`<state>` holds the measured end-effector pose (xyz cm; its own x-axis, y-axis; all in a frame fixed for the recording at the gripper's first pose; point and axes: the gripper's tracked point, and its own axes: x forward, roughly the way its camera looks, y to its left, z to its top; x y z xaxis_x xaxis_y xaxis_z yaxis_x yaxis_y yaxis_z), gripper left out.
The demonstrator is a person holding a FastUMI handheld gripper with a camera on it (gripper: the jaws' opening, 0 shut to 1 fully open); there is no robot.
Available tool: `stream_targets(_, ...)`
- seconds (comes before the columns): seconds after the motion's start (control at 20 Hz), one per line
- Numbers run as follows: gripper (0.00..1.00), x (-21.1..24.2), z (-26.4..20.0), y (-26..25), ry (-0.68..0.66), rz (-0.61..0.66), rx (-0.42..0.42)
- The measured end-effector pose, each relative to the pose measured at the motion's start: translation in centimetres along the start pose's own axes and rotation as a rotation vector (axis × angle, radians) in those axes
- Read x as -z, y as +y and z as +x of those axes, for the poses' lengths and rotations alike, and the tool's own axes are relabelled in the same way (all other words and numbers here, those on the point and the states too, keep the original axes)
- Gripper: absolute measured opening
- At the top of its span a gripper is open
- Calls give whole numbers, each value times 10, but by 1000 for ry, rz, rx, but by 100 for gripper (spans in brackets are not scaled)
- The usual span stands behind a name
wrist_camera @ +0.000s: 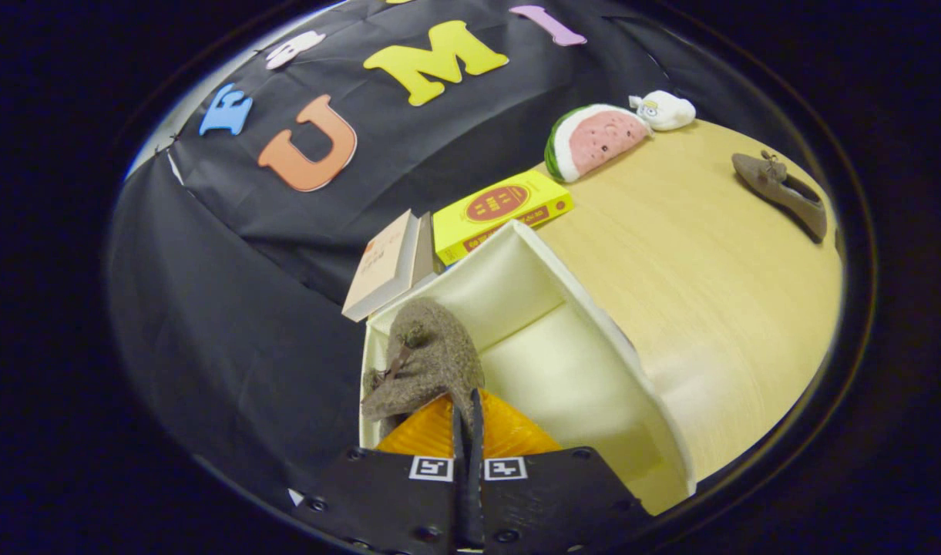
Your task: Open the storage box then place both shoes into the box .Put the left shoe in first, then the right shoe, with the right side of both shoes facing outward in a uniform manner.
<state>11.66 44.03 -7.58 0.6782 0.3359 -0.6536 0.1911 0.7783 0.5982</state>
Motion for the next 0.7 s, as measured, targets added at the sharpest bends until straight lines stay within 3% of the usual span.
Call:
stream_targets(0.1,2,13,8,6,50,-21,-25)
stream_targets(0.35,20,30,11,11,140,-78,-52)
stream_targets(0.5,43,27,1,27,149,-122,-146)
stream_targets(0.7,75,5,-26,25,67,-270,-191)
